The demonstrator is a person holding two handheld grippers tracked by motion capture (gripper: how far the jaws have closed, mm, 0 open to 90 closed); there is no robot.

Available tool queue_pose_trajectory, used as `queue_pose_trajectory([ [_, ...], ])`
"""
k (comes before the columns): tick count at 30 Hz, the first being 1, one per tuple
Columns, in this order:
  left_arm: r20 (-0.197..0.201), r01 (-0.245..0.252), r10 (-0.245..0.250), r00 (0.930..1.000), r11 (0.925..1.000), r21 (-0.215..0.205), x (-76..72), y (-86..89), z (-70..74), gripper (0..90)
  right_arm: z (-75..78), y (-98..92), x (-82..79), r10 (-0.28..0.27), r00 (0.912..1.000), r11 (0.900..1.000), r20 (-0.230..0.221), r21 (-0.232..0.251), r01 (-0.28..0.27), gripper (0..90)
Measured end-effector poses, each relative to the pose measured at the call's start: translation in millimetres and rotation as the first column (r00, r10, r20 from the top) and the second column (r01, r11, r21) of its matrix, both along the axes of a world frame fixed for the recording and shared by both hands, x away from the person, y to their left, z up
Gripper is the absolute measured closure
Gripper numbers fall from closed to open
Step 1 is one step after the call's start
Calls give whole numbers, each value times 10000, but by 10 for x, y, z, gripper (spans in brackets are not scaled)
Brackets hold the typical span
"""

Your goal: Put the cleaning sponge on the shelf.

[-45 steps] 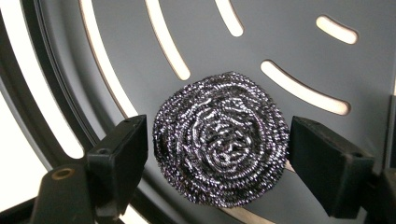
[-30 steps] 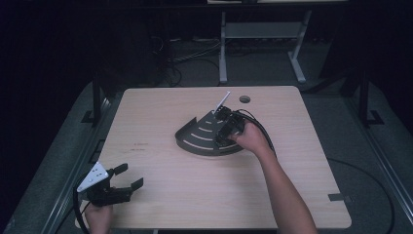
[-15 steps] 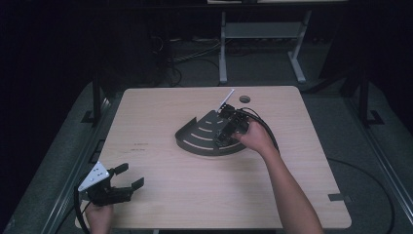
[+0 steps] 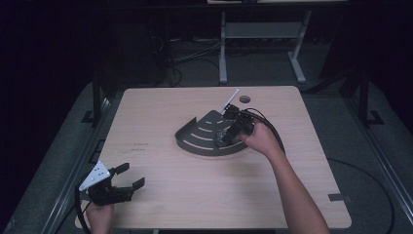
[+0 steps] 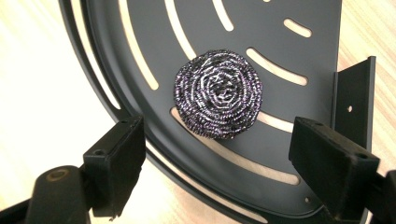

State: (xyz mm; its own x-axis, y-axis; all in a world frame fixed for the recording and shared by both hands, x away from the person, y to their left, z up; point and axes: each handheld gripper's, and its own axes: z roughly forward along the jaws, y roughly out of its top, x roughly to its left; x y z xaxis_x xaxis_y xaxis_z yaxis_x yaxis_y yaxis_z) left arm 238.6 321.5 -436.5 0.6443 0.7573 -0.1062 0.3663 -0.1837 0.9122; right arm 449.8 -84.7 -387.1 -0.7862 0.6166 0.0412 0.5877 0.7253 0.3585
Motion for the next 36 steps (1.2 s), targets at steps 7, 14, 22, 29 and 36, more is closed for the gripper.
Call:
queue_pose_trajectory([
  [7, 62, -10, 10, 10000, 10000, 4, -8, -6, 7, 137, 16, -36, -39, -15, 10000, 10000, -4, 66, 15, 184],
  [14, 60, 35, -35, 10000, 10000, 61, -6, -21, 8, 137, 35, -98, -89, -69, 10000, 9998, 67, 165, 68, 185],
  [22, 44, 10, -10, 10000, 10000, 23, -6, -14, 6, 137, 48, -156, -149, -71, 9999, 9997, 150, 222, 68, 184],
  [29, 53, 18, -18, 10000, 10000, 38, -7, -16, 6, 137, 24, -189, -200, -98, 9999, 9998, 126, 179, 96, 183],
  [36, 46, 21, -21, 10000, 10000, 70, -7, -20, 6, 137, 15, -232, -249, -104, 9999, 9997, 137, 223, 101, 184],
])
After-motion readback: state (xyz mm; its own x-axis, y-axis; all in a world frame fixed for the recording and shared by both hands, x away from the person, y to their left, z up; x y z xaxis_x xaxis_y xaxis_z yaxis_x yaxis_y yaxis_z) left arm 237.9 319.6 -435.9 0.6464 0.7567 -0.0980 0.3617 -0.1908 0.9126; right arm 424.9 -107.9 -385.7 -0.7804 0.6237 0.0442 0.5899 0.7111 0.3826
